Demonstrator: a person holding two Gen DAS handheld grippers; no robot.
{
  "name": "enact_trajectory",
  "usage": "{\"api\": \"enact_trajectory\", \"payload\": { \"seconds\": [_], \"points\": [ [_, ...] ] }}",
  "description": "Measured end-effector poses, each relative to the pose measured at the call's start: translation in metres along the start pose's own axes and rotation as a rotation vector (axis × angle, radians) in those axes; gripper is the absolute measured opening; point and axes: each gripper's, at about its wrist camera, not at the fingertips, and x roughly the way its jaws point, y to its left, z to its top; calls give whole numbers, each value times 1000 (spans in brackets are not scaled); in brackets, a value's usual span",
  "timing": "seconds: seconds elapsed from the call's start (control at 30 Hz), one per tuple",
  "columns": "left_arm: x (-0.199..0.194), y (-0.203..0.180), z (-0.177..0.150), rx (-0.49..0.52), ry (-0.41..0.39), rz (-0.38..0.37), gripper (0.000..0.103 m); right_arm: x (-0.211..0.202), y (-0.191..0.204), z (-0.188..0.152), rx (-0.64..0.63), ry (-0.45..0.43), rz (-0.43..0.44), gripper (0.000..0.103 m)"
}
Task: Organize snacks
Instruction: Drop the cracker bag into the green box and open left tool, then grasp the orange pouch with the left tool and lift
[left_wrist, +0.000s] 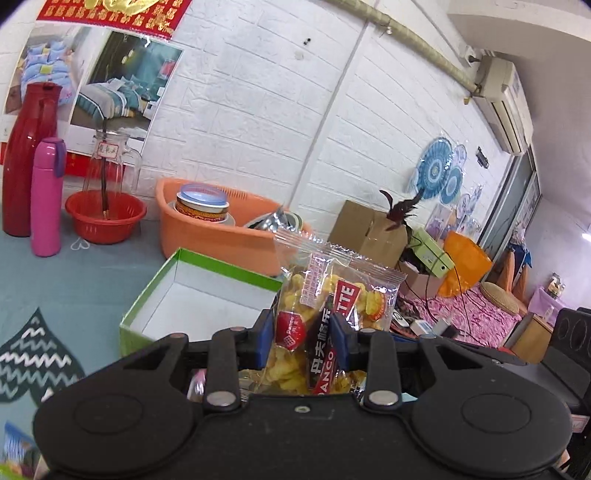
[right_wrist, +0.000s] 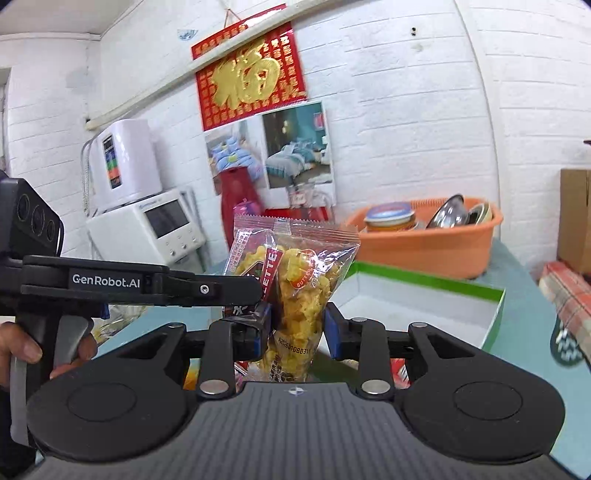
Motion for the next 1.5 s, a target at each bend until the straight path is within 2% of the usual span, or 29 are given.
{"api": "enact_trajectory", "payload": {
  "seconds": [0.23, 0.5, 0.53, 0.57, 0.6, 0.63, 0.67, 0.73, 0.8, 0.9, 1.07, 1.2, 1.33, 1.5],
  "points": [
    [59, 38, 22, -65, 34, 20, 67, 61, -39, 9, 42, 30, -33, 54],
    [103, 70, 19, -83, 89, 67, 68, 116, -67, 5, 81, 108, -43, 55],
    [106, 73, 17, -83, 95, 71, 84, 121, -68, 2, 83, 125, -46, 57],
    [109, 75, 14, -86, 103, 72, 103, 128, -70, -1, 83, 152, -51, 62],
    [110, 76, 13, -92, 111, 80, 103, 134, -70, -5, 79, 180, -64, 70],
    [108, 76, 11, -94, 110, 94, 103, 141, -69, -9, 67, 217, -80, 98],
    [104, 75, 9, -88, 98, 109, 103, 143, -69, -12, 55, 245, -105, 103],
    [94, 69, 10, -57, 84, 123, 103, 136, -68, -14, 31, 236, -147, 103],
    [77, 62, 14, -45, 66, 116, 103, 119, -65, -9, 16, 198, -151, 103],
    [44, 44, 18, -39, 25, 116, 103, 81, -59, 4, 28, 131, -167, 103],
    [-16, 8, 10, -12, 14, 138, 103, 12, -34, 9, 22, 65, -158, 103],
    [-56, -8, -15, 5, -4, 116, 103, -33, -13, -11, 9, 49, -105, 103],
    [-80, -10, -47, -19, 25, 101, 103, -58, 0, -38, 18, 72, -56, 103],
    [-95, -7, -93, -55, 79, 95, 103, -75, 7, -78, -1, 132, -68, 103]
  ]
}}
